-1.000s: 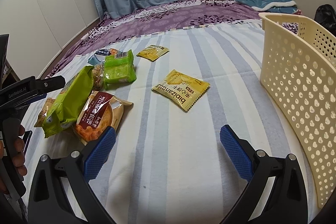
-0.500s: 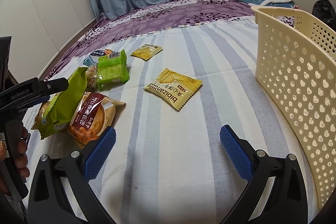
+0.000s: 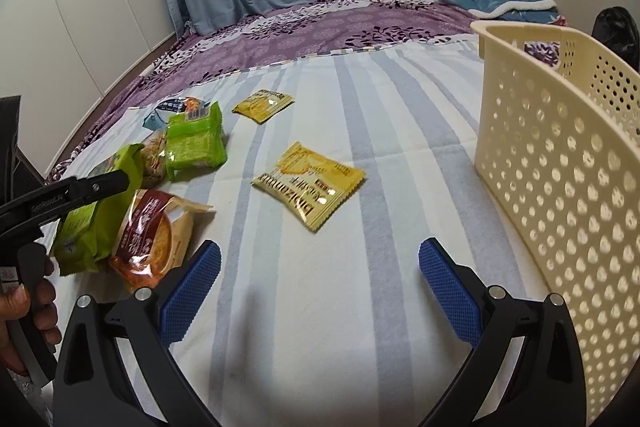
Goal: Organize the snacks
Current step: 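Grasp the green SALTY SEAWEED bag with the left gripper and lift, then grasp the yellow bibizan biscuit packet with the right gripper while the left holds the seaweed bag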
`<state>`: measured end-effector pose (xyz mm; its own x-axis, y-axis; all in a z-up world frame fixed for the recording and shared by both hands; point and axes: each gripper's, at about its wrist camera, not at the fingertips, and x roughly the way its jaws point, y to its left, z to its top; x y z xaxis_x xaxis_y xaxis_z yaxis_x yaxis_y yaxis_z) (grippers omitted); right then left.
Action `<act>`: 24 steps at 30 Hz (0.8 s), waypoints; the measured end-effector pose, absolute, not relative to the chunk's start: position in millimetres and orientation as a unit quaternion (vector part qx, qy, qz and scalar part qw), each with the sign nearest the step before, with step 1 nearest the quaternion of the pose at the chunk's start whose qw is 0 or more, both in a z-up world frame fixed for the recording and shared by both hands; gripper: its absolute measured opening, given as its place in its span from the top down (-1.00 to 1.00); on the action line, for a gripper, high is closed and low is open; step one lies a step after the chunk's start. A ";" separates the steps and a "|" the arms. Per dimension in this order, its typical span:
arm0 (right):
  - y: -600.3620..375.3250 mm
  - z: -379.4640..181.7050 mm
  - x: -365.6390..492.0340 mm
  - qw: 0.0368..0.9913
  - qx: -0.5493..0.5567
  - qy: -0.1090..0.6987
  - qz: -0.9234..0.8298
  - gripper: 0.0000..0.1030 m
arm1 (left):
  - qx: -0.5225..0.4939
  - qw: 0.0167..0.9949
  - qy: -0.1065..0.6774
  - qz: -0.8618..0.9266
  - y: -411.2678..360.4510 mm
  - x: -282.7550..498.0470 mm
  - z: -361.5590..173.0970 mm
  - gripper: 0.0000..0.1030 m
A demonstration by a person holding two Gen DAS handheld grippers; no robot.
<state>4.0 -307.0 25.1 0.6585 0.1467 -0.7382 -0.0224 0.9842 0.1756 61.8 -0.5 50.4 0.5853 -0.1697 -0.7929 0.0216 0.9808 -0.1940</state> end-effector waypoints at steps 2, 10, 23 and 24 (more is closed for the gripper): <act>-307.8 25.2 14.4 0.908 0.064 0.412 0.049 -0.91 | -0.082 0.888 0.450 -0.057 0.2 60.7 51.8 -0.65; -290.5 18.4 58.0 0.901 -0.014 0.424 0.093 -0.91 | -0.083 0.899 0.426 -0.064 8.3 51.5 72.6 -0.65; -275.7 3.0 82.5 0.875 -0.062 0.455 0.154 -0.46 | -0.097 0.907 0.406 -0.063 21.8 34.0 93.7 -0.65; -276.1 2.9 80.4 0.875 -0.065 0.454 0.154 -0.36 | -0.098 0.907 0.405 -0.063 21.9 33.1 94.4 -0.65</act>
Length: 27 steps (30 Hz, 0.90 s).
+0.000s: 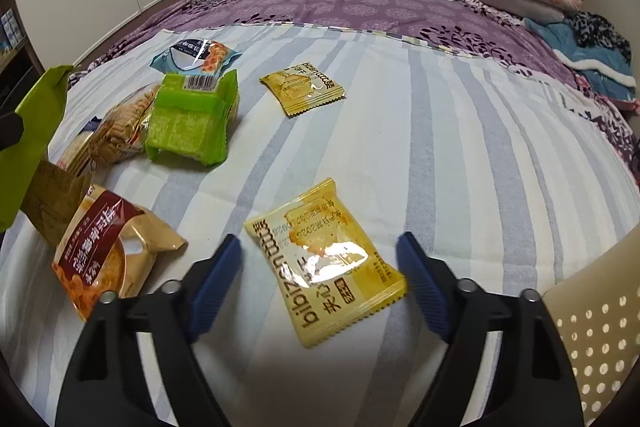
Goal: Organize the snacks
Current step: 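Grasp the yellow bibizan biscuit packet with the right gripper while the left holds the seaweed bag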
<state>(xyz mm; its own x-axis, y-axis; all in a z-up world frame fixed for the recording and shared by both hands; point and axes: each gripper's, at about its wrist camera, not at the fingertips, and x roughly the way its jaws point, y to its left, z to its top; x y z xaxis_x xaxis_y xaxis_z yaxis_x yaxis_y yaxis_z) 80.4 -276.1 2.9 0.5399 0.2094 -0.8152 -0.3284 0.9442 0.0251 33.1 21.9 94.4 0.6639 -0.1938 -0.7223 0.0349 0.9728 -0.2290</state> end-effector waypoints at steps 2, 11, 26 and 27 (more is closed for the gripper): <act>-278.0 3.5 76.0 0.877 -0.074 0.452 0.148 -0.20 | -0.098 0.907 0.405 -0.065 21.1 33.1 94.7 -0.65; -277.5 8.2 63.5 0.882 -0.076 0.444 0.139 0.07 | -0.097 0.906 0.405 -0.071 18.9 29.8 95.6 -0.65; -286.5 52.0 11.3 0.905 0.000 0.395 0.157 0.08 | -0.089 0.912 0.392 -0.081 13.8 17.3 108.4 -0.65; -287.1 57.8 7.4 0.908 0.003 0.389 0.158 0.08 | -0.088 0.913 0.390 -0.083 12.3 15.8 110.5 -0.65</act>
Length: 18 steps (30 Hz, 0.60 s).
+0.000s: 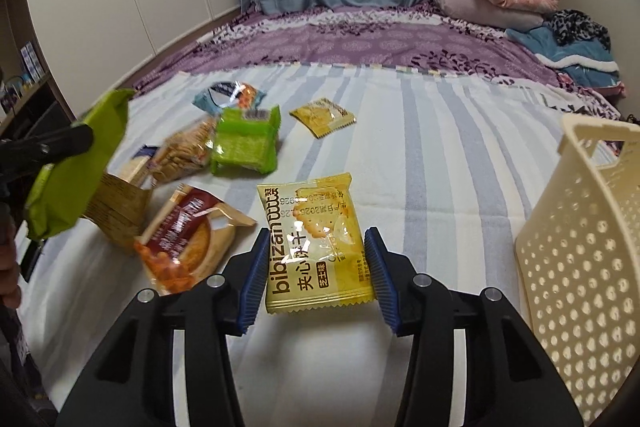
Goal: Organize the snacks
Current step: 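Grasp the yellow bibizan biscuit packet with the right gripper while the left holds the seaweed bag, then carry the yellow packet into the basket and open the right gripper while left holds seaweed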
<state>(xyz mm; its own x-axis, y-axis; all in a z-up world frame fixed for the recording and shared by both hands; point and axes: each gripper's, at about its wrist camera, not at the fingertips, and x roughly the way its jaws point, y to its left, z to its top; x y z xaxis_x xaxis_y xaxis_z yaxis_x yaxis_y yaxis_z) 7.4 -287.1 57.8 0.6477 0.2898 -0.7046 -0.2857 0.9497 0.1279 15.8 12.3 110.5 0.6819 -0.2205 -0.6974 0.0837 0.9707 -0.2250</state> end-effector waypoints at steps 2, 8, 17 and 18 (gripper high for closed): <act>-290.2 69.0 -0.9 0.913 0.010 0.375 0.159 0.08 | -0.083 0.915 0.385 -0.087 8.9 12.9 114.7 -0.65; -307.0 98.9 -22.2 0.929 0.029 0.337 0.150 0.08 | -0.058 0.924 0.368 -0.089 -2.1 3.6 128.8 -0.65; -347.1 132.4 -54.5 0.949 0.062 0.287 0.115 0.08 | -0.040 0.929 0.354 -0.098 -16.7 -7.8 143.3 -0.65; -352.9 135.8 -58.2 0.951 0.066 0.281 0.109 0.08 | -0.038 0.929 0.353 -0.099 -18.5 -9.0 144.6 -0.65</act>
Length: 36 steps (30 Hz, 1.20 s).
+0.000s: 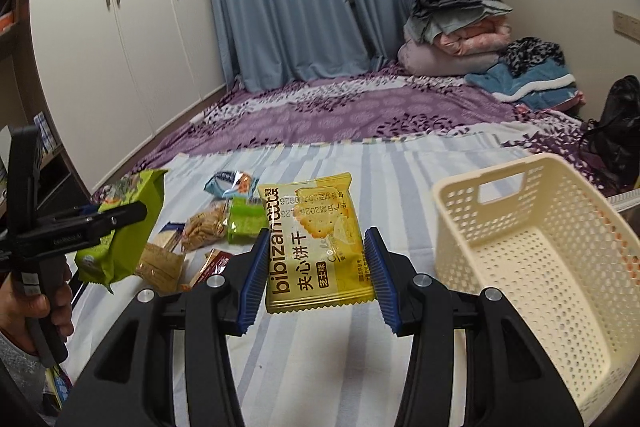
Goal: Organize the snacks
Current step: 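Carry the yellow packet into the basket and open the right gripper while left holds seaweed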
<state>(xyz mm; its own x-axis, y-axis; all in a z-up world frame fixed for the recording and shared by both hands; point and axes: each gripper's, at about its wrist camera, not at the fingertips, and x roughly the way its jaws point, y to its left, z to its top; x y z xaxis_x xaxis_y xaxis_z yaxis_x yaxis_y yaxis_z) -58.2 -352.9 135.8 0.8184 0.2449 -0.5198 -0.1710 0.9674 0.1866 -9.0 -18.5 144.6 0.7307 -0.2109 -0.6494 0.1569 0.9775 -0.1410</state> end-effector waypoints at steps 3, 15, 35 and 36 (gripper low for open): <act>-369.9 143.5 -68.4 0.957 0.076 0.267 0.089 0.08 | -0.030 0.931 0.349 -0.102 -24.3 -11.5 148.7 -0.65; -435.6 147.5 -103.1 0.965 0.110 0.240 0.007 0.07 | -0.013 0.933 0.338 -0.123 -47.5 -22.5 160.3 -0.65; -507.9 135.2 -140.1 0.957 0.148 0.223 -0.110 0.07 | -0.007 0.939 0.311 -0.148 -70.2 -50.0 184.3 -0.65; -509.3 133.5 -139.7 0.956 0.147 0.225 -0.113 0.05 | -0.006 0.939 0.310 -0.148 -69.8 -50.0 185.9 -0.65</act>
<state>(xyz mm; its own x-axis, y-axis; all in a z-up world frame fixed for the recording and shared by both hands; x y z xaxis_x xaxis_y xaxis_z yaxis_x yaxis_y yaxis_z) -139.7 -509.3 133.5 0.8732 -0.1507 -0.4634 0.2833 0.9308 0.2310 -50.0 -69.8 185.9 0.7640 -0.2819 -0.5803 0.2744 0.9561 -0.1032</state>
